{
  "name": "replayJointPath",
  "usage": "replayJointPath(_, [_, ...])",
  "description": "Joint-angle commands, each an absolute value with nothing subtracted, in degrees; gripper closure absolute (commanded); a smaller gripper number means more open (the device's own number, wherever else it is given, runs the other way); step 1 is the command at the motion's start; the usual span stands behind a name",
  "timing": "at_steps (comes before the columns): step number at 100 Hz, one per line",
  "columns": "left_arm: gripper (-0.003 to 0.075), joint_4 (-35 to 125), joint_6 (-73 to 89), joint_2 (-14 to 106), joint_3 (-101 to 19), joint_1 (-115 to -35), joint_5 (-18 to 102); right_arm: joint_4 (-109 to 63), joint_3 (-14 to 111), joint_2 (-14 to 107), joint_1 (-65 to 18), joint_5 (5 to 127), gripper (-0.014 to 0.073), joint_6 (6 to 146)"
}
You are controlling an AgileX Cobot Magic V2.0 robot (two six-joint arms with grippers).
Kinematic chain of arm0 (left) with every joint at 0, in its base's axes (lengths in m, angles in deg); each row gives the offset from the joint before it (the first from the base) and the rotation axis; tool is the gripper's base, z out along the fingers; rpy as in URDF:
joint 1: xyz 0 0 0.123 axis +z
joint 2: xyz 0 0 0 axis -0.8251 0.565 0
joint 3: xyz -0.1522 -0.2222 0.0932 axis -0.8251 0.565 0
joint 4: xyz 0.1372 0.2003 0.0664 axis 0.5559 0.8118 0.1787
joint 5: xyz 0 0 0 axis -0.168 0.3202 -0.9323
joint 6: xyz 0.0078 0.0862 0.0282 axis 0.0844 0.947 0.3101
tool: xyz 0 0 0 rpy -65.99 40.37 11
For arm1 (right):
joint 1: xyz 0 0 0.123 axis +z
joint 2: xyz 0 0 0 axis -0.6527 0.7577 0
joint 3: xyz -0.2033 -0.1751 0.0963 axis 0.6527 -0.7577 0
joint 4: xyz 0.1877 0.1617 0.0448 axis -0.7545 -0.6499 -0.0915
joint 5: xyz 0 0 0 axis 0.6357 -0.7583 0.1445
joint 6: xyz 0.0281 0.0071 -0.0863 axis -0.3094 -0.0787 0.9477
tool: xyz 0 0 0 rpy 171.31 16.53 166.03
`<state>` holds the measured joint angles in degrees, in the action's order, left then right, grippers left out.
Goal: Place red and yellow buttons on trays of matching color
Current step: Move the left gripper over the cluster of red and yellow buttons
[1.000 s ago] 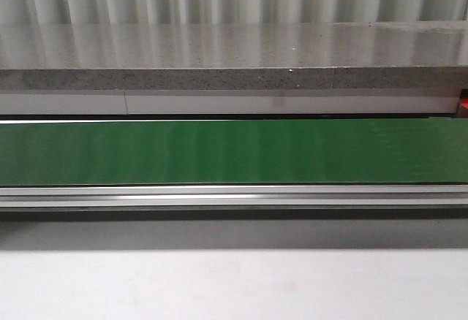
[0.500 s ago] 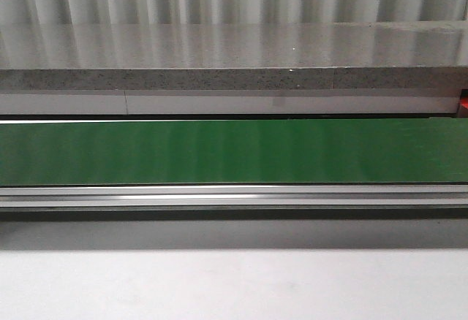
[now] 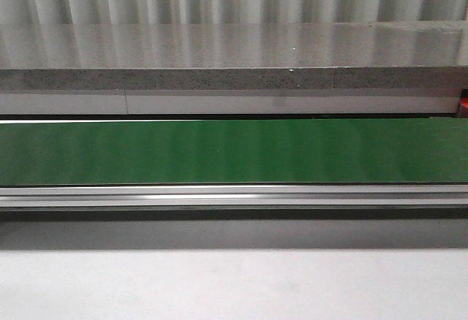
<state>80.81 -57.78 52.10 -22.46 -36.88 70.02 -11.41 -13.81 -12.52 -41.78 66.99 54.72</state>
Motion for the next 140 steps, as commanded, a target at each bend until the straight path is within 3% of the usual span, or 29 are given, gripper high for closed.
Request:
replayJointPath(1, [0.006, 79.17, -56.34, 53.7, -24.52, -36.05, 64.7, -10.86, -13.86, -13.48, -41.9, 71.76, 0.0661, 54.9])
replayJointPath(60, [0.006, 79.04, -56.34, 67.28, -24.52, -33.67, 58.14, -10.86, -13.86, -13.48, -41.9, 71.76, 0.0661, 54.9])
replayJointPath(140, [0.0072, 79.05, -56.34, 72.2, -24.52, -31.95, 52.08, -10.86, -13.86, -13.48, -41.9, 71.76, 0.0661, 54.9])
